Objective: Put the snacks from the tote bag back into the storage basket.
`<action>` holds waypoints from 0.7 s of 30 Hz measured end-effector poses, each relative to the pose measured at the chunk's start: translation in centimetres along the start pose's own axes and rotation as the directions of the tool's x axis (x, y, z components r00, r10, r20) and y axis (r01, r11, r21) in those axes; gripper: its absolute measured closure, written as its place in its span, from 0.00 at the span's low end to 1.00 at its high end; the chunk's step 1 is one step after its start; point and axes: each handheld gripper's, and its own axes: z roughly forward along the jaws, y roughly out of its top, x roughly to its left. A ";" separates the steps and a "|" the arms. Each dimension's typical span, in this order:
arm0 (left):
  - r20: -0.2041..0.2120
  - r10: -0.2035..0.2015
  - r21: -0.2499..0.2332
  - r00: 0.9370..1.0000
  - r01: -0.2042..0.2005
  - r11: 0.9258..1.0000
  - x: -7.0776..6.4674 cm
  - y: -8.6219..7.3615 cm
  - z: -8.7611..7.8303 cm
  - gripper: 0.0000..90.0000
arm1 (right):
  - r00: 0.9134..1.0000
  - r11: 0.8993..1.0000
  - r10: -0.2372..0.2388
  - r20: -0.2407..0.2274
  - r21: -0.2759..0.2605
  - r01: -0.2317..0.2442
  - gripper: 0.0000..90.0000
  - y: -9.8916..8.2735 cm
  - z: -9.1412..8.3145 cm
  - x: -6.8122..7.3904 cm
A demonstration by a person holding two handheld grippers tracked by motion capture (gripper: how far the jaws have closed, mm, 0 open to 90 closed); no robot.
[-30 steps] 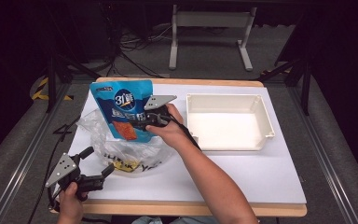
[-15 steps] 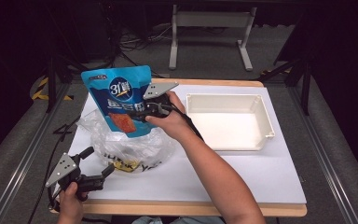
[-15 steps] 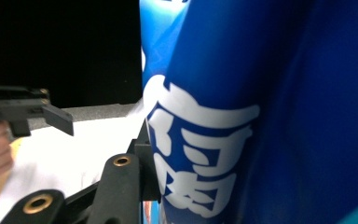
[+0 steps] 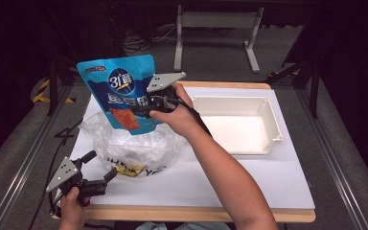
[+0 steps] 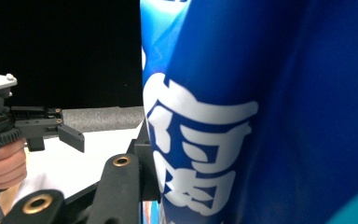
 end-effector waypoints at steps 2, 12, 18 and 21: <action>0.002 0.000 0.000 1.000 0.000 1.000 0.0 0.0 0.0 0.00 | 1.000 1.000 0.001 0.002 -0.004 -0.001 0.66 0.3 -0.3 -0.2; -0.002 -0.001 -0.005 1.000 0.001 1.000 0.0 0.0 0.1 0.00 | 1.000 1.000 -0.002 0.006 -0.021 0.002 0.66 1.0 -1.8 -0.5; -0.003 -0.002 -0.005 1.000 0.002 1.000 0.0 0.0 0.1 0.00 | 1.000 1.000 -0.011 0.015 -0.020 0.012 0.66 1.3 -3.2 -0.7; -0.005 -0.003 -0.005 1.000 0.003 1.000 0.0 0.0 0.1 0.00 | 1.000 1.000 -0.010 0.025 -0.022 0.011 0.66 1.2 -4.2 -0.9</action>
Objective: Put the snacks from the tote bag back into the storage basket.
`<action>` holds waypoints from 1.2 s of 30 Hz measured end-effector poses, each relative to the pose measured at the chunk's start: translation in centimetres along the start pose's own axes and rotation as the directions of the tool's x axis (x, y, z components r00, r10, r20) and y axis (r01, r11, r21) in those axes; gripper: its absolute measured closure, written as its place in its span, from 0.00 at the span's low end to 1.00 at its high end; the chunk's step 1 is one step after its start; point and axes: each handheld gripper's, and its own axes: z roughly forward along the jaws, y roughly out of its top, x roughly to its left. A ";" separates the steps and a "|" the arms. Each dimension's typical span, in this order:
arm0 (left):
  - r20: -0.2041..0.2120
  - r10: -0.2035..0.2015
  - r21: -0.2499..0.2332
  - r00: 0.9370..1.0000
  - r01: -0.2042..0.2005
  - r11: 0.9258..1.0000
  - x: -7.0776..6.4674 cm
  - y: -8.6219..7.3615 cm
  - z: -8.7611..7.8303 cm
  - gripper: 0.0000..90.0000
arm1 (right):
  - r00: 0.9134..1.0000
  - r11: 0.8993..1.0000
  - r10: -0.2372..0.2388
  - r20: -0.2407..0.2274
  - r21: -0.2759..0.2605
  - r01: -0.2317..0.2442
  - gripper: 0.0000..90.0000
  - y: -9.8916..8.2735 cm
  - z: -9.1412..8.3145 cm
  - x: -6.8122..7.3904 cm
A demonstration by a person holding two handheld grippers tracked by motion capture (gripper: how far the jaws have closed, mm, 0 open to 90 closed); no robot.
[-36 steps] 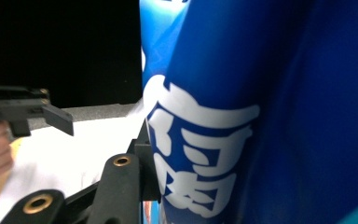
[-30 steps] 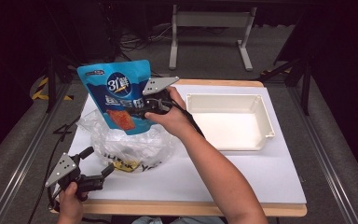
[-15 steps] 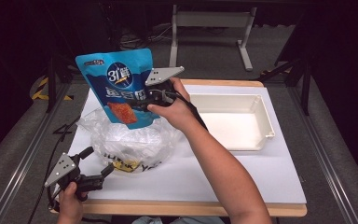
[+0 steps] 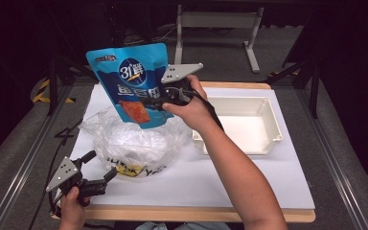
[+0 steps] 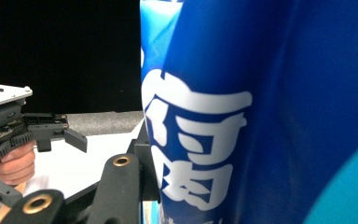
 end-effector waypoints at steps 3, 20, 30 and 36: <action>0.000 0.000 0.000 1.000 0.000 1.000 0.0 0.0 0.0 0.00 | 1.000 1.000 -0.003 0.009 0.002 0.003 0.66 0.0 -0.8 -0.2; -0.006 0.001 0.006 1.000 -0.001 1.000 0.0 -0.1 0.1 0.00 | 0.996 1.000 0.021 0.088 -0.011 -0.020 0.66 -0.6 -7.7 -2.0; -0.011 -0.002 0.004 1.000 0.002 1.000 0.0 -0.1 0.1 0.00 | 0.990 0.999 0.035 0.139 -0.018 -0.032 0.66 -1.1 -11.3 -2.9; -0.014 -0.002 0.002 1.000 0.002 1.000 0.0 -0.1 0.1 0.00 | 0.983 0.999 0.045 0.180 -0.019 -0.042 0.66 -1.7 -13.2 -3.4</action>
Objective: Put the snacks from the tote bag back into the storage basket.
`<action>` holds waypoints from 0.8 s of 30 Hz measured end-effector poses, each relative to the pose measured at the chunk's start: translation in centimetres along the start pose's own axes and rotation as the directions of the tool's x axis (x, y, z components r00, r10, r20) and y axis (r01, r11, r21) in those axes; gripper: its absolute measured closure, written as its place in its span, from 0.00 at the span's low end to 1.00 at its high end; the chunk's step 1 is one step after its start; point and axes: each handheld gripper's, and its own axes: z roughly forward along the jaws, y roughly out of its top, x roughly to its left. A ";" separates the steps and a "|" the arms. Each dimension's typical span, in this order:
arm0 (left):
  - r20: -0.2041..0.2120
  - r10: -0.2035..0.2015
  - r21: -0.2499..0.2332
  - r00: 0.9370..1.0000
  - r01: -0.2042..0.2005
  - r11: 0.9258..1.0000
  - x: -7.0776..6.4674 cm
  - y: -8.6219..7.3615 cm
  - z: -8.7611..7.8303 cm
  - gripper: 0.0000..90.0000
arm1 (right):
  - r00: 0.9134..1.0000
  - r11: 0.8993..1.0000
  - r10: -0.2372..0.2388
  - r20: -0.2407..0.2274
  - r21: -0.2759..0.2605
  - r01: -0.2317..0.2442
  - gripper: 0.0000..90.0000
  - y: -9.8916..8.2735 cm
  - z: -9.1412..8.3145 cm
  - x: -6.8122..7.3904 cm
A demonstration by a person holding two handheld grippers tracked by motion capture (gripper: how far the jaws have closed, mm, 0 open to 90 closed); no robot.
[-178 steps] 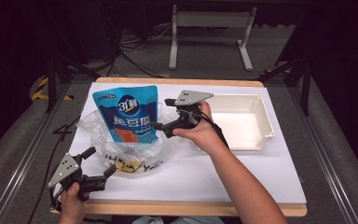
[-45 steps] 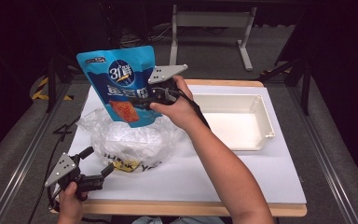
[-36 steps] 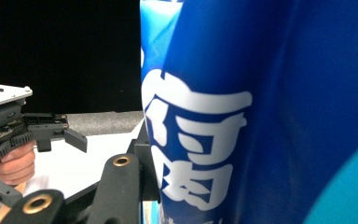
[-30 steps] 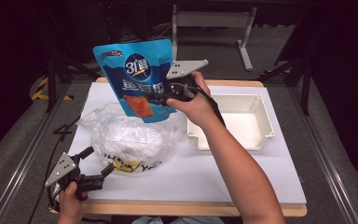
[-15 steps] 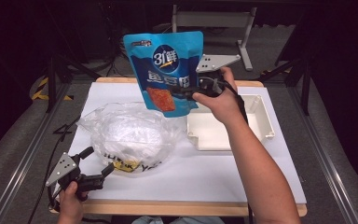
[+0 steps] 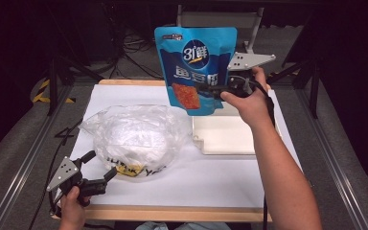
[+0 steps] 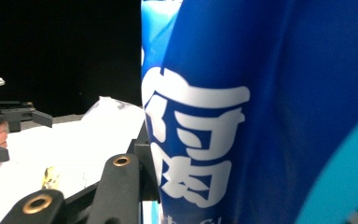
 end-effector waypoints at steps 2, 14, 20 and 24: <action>0.002 0.000 -0.008 1.000 0.000 1.000 -0.1 0.0 0.1 0.00 | 1.000 1.000 0.008 0.005 -0.010 -0.008 0.66 -0.3 -0.6 -0.3; 0.001 -0.001 0.000 1.000 0.001 1.000 0.0 0.0 0.0 0.00 | 0.998 0.999 0.034 0.052 -0.008 -0.034 0.66 -1.4 -3.0 -2.4; 0.005 -0.001 -0.005 1.000 0.001 1.000 -0.1 -0.1 0.1 0.00 | 0.996 0.998 0.059 0.073 -0.010 -0.059 0.66 -2.5 -3.9 -3.5; 0.001 -0.001 0.002 1.000 0.001 1.000 0.0 0.0 0.0 0.00 | 0.994 0.998 0.067 0.086 0.001 -0.067 0.66 -3.6 -4.0 -4.0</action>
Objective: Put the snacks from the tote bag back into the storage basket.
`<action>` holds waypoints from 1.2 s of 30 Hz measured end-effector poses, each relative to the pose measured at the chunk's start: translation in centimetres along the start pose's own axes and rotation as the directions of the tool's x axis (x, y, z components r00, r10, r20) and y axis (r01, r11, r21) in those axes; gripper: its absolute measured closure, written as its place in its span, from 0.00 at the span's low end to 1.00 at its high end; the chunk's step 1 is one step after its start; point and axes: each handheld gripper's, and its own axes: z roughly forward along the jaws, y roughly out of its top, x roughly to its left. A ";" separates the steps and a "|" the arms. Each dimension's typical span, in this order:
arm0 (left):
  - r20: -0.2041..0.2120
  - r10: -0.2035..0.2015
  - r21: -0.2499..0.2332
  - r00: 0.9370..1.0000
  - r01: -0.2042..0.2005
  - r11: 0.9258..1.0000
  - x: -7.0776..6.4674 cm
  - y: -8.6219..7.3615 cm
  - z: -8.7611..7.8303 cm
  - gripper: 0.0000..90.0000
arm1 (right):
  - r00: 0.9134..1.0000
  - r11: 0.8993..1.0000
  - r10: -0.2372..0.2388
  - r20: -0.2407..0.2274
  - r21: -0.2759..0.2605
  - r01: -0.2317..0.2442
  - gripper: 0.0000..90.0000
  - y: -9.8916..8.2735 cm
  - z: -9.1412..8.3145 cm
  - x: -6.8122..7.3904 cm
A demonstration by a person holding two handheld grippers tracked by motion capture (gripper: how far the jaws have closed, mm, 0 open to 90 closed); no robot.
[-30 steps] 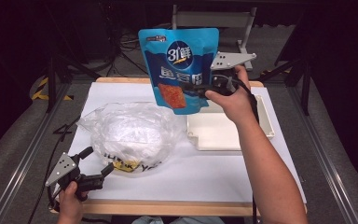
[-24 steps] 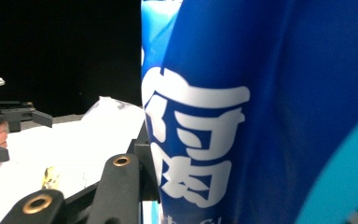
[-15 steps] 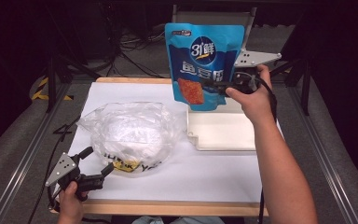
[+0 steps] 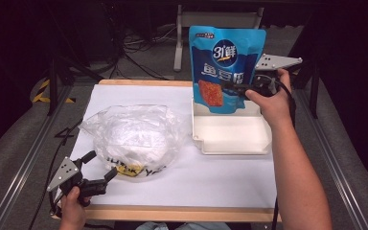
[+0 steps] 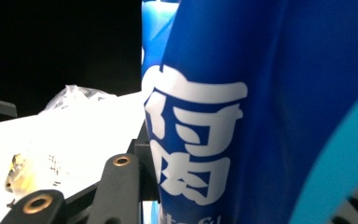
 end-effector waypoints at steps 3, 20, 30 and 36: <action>0.003 0.000 0.003 1.000 0.000 1.000 0.0 0.0 0.0 0.00 | 1.000 1.000 0.023 0.004 -0.002 -0.023 0.66 -1.1 0.2 -0.6; 0.003 0.003 -0.005 1.000 -0.003 1.000 0.0 0.0 0.1 0.00 | 0.997 0.996 0.071 0.030 0.059 -0.073 0.66 -6.0 1.6 -1.8; 0.005 0.005 0.001 1.000 -0.005 1.000 -0.1 0.0 0.1 0.00 | 0.994 0.992 0.102 0.036 0.077 -0.105 0.66 -8.2 2.4 -2.1; 0.003 0.006 0.007 1.000 -0.006 1.000 0.0 0.0 0.0 0.00 | 0.995 0.989 0.094 0.036 0.112 -0.098 0.66 -9.0 3.1 -2.0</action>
